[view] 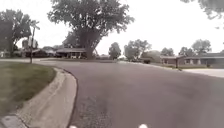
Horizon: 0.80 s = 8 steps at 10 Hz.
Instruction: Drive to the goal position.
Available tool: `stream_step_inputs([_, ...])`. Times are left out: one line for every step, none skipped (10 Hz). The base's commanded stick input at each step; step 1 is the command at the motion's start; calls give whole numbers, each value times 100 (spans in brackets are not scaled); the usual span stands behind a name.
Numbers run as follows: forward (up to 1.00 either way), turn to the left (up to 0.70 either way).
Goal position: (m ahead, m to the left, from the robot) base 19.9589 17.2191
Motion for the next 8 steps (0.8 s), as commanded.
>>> stream_step_inputs([50, 0])
stream_step_inputs([50, 0])
stream_step_inputs([50, 0])
stream_step_inputs([50, 0])
stream_step_inputs([50, 0])
stream_step_inputs([50, 0])
stream_step_inputs([50, 0])
stream_step_inputs([50, 0])
